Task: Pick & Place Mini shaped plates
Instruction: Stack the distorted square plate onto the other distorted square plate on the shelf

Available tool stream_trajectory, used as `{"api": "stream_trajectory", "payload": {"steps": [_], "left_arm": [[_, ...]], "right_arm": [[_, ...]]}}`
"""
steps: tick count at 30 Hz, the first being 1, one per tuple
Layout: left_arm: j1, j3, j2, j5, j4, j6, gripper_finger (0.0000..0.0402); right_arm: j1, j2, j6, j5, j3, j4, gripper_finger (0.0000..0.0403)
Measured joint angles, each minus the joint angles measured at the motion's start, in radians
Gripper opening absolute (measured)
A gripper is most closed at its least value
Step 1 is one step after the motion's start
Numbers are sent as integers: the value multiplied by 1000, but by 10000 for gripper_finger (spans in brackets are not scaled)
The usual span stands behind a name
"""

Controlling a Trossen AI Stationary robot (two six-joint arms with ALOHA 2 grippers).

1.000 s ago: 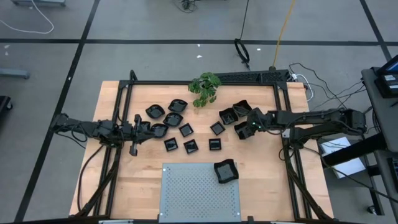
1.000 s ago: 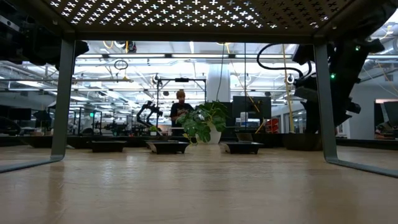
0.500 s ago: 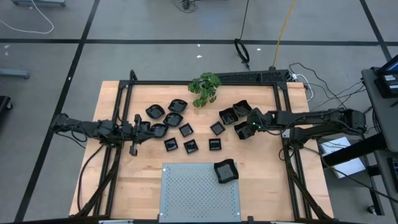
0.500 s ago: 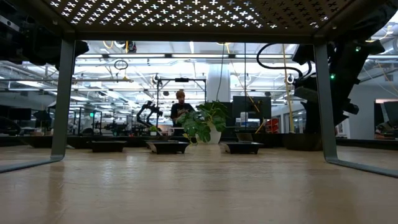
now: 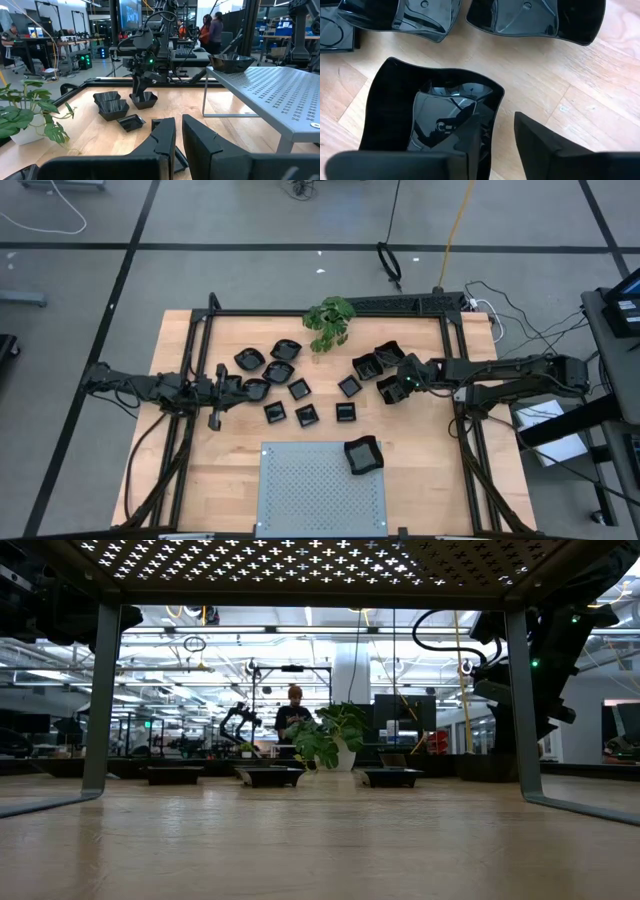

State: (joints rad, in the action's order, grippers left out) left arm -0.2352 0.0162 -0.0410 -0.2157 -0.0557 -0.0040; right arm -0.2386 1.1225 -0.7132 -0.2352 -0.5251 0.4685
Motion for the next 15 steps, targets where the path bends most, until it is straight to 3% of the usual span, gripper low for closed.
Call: {"api": "stream_trajectory", "payload": {"steps": [15], "left_arm": [[0,0,0,0,0,0,35]], "right_arm": [[0,0,0,2,0,-47,86]]}}
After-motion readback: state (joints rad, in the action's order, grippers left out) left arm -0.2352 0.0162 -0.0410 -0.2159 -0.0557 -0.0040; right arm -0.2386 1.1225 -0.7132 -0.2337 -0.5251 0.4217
